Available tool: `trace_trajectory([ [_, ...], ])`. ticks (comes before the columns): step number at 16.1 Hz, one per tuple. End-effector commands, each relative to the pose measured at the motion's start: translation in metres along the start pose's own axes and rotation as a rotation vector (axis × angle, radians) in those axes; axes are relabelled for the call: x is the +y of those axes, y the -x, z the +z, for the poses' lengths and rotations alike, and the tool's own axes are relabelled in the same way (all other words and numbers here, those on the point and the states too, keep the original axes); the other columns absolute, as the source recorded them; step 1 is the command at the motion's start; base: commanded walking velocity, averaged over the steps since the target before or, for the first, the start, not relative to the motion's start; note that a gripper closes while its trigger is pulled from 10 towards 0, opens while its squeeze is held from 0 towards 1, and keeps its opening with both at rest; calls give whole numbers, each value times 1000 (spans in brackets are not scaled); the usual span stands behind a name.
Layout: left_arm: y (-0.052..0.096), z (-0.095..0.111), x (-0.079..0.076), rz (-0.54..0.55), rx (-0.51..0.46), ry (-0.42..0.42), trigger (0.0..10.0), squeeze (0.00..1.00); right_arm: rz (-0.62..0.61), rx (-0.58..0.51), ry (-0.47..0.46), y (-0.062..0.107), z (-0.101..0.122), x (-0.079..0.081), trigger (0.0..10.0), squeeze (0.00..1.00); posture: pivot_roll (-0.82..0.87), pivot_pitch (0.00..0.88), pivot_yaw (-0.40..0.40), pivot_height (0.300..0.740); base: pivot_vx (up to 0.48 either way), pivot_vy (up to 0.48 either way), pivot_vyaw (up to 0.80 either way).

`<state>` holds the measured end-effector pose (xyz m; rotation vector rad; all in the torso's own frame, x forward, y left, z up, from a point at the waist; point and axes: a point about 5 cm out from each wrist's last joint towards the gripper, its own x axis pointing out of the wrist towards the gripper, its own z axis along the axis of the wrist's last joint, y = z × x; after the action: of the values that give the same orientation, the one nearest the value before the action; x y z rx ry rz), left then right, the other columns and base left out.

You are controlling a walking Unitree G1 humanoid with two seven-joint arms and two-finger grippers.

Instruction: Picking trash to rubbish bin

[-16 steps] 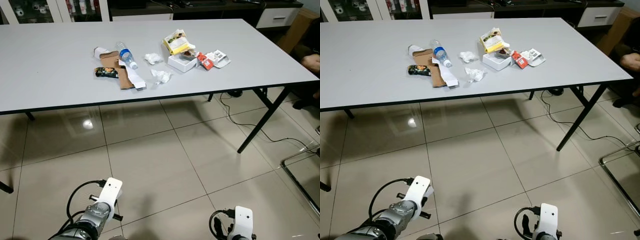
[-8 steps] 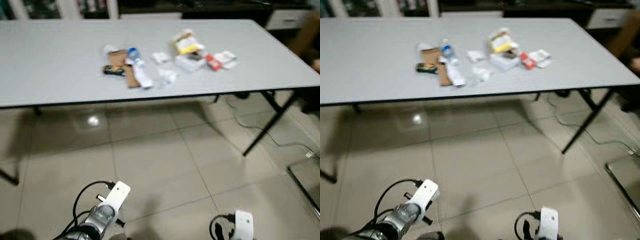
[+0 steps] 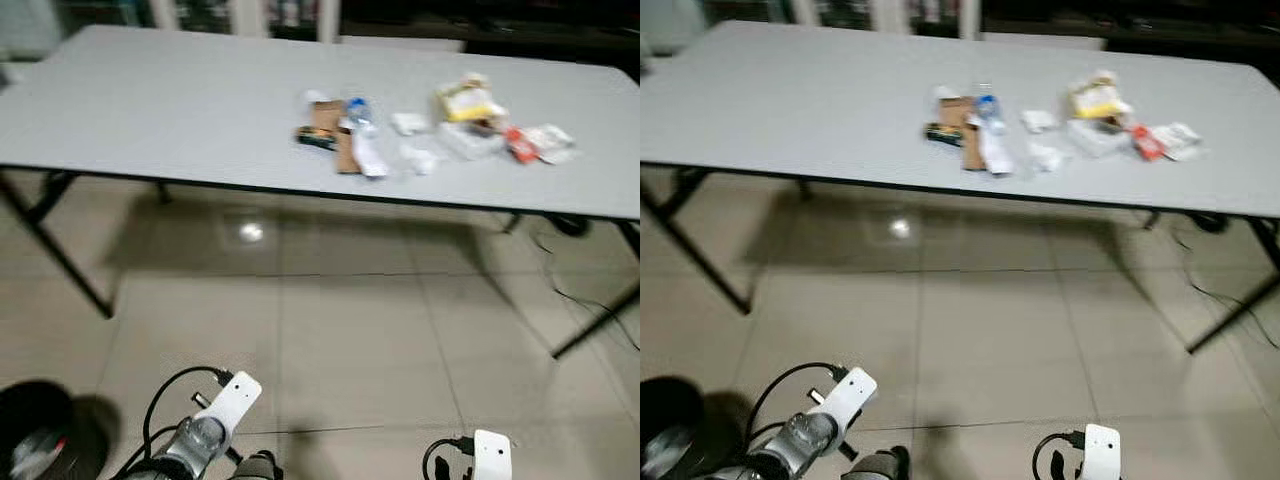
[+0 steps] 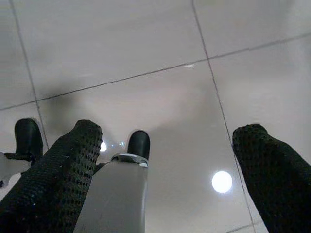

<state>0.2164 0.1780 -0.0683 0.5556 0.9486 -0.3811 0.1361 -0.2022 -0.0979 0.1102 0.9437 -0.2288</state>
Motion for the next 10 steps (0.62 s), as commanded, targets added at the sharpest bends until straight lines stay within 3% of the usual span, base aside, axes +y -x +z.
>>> trace_trajectory([
  [1, 0, -3, -4, -21, 1, -27, 10000, 0, -19, 23, 0, 1, -4, -5, 10000, 0, 112, 66, -37, 740, 0, 0, 575],
  [5, 0, 3, 0, -17, -5, -37, 10000, 0, -19, 30, 13, 2, -6, -6, 10000, 0, 105, 72, -39, 740, 0, 0, 0],
  [7, 0, 5, 3, 15, -11, 39, 10000, 0, -23, 34, 16, 2, -8, -8, 10000, 0, 104, 72, -39, 740, 0, 0, 0],
  [10, 1, 6, 15, 70, -3, 247, 10000, 0, -32, 30, 7, 3, -10, -10, 10000, 0, 101, 68, -40, 740, 0, 0, 0],
])
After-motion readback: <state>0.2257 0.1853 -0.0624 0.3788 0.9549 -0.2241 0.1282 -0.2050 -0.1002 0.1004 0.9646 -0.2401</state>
